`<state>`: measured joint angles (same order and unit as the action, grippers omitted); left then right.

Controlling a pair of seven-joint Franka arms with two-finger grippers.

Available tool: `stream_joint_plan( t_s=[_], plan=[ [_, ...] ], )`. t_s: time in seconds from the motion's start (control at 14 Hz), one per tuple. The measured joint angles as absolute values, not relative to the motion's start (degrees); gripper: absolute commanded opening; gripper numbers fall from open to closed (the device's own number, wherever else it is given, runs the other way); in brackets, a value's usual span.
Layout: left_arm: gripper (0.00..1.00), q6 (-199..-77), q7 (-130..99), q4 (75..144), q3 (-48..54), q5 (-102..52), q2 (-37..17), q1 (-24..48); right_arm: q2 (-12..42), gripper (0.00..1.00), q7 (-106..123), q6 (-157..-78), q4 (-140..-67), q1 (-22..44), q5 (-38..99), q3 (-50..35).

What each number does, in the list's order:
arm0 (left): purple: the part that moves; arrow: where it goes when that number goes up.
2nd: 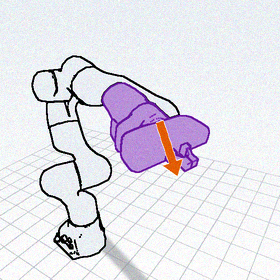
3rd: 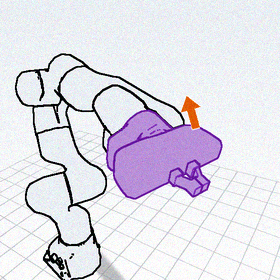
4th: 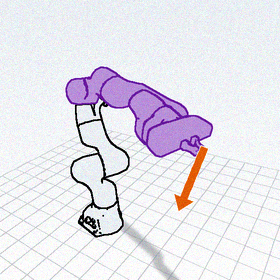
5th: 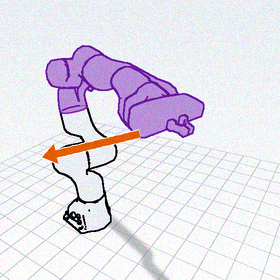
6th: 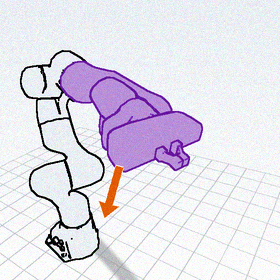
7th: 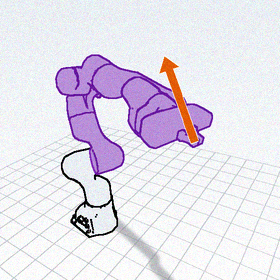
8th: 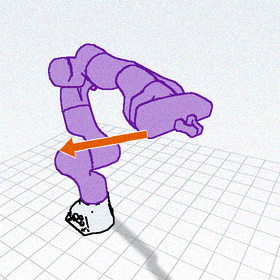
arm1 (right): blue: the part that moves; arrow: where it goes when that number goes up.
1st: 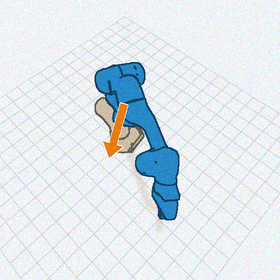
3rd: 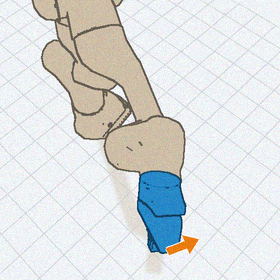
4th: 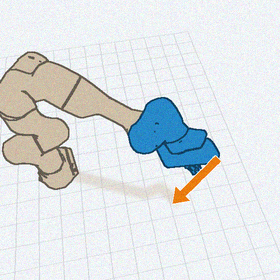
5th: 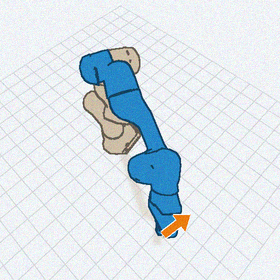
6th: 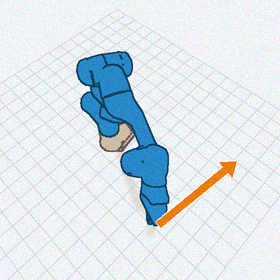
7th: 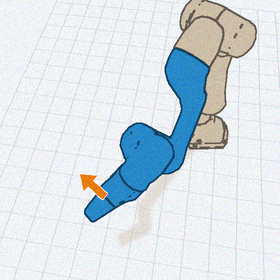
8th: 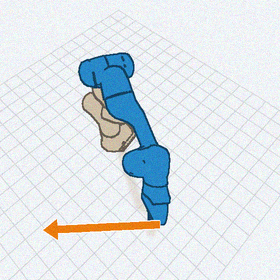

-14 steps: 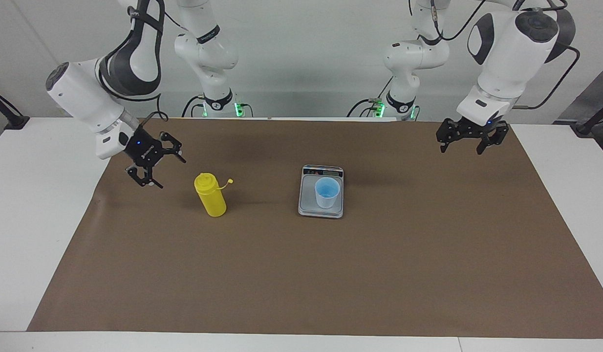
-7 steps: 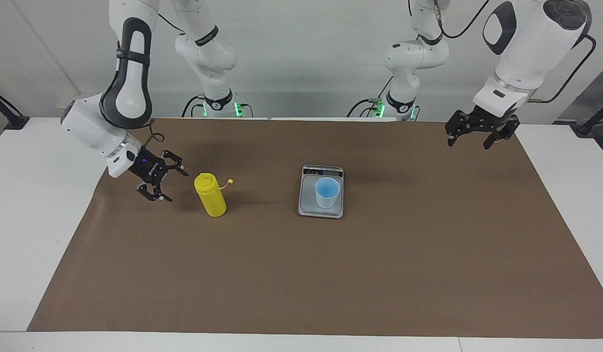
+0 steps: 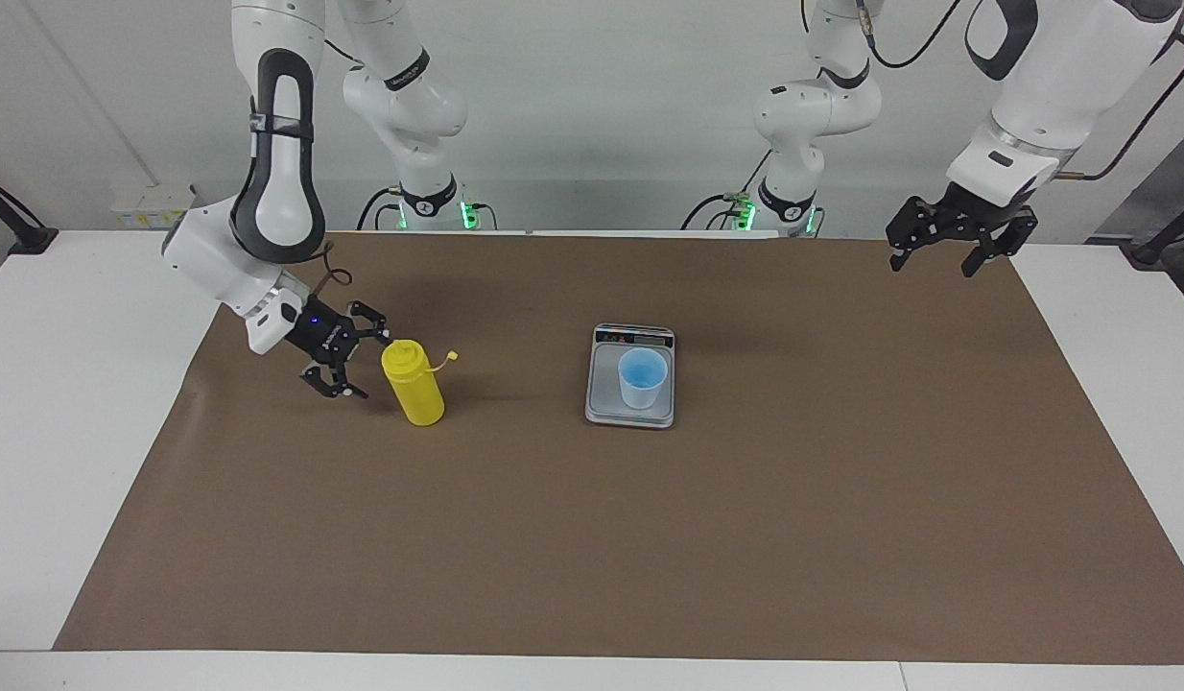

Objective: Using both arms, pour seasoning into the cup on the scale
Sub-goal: 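Reach the right gripper to the yellow squeeze bottle and grasp it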

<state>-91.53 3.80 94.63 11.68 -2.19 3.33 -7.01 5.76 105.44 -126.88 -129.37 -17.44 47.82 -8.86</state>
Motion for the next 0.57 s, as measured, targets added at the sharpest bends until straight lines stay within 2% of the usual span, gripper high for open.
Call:
stream_joint_plan(
  t_s=[0.21,0.57],
  plan=[
    [1.0,-91.34,3.8,94.79,11.69,-2.19,3.3,-7.01,5.78,1.0,105.4,-130.85,-130.16,-12.86,51.14,-8.99],
    [1.0,-91.27,3.8,94.8,11.71,-2.19,3.29,-7.01,6.01,1.0,105.41,-134.28,-130.42,-11.68,53.29,-8.98]
  ],
)
